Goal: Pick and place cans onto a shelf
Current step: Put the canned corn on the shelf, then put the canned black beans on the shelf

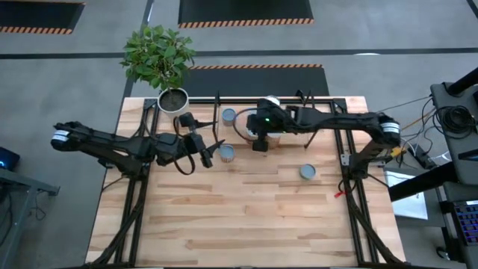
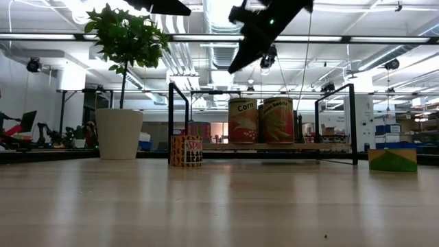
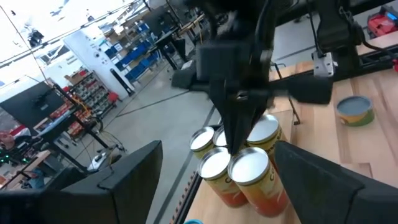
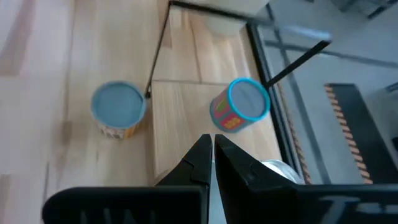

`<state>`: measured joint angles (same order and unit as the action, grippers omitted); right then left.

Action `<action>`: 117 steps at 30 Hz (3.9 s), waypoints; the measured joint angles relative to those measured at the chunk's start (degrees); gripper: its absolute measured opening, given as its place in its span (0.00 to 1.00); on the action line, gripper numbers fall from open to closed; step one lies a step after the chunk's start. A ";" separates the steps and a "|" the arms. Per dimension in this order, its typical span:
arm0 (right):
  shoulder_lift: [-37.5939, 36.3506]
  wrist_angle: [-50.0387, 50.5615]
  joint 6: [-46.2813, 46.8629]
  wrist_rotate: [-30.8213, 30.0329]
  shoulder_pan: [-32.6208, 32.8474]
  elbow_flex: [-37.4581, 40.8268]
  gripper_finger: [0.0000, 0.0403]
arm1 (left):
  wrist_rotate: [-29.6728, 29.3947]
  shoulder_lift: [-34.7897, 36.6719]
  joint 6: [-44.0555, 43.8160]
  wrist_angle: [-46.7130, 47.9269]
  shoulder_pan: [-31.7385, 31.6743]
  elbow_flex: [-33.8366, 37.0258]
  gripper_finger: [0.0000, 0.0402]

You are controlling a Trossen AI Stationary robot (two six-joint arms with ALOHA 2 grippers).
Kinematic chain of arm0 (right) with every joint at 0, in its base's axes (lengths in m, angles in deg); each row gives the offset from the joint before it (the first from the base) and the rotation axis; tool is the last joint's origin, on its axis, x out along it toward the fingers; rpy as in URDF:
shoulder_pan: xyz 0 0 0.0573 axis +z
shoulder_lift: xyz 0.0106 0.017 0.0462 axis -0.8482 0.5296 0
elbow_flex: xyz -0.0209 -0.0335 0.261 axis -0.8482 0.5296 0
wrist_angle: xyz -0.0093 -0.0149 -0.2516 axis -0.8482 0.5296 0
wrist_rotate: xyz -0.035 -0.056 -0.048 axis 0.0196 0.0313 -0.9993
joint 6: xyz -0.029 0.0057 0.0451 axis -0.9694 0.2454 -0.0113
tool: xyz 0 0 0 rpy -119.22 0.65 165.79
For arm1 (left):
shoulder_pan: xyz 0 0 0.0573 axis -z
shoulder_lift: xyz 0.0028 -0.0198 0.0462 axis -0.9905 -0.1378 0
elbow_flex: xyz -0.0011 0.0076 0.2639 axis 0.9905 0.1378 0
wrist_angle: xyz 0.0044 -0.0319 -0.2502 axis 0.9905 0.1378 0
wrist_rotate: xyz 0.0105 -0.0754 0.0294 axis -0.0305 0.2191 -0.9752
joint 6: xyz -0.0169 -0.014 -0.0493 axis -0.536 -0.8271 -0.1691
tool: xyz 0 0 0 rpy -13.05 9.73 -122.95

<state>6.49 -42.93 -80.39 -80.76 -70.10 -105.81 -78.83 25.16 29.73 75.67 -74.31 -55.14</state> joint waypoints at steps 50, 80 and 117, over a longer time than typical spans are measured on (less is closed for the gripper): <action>5.70 6.94 -3.16 1.45 -2.60 0.39 0.02 | 0.04 -0.15 0.04 0.65 0.00 0.02 0.72; -10.15 9.81 11.33 10.29 5.65 0.81 0.02 | 0.32 -0.15 -3.62 0.65 0.04 0.02 0.72; -22.31 -11.56 17.36 -7.71 28.57 28.94 0.02 | 6.07 -20.44 -46.61 15.85 5.64 4.08 0.72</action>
<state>-15.82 -54.49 -63.03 -88.47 -41.53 -76.87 -72.76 4.72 -16.89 91.53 -68.67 -51.06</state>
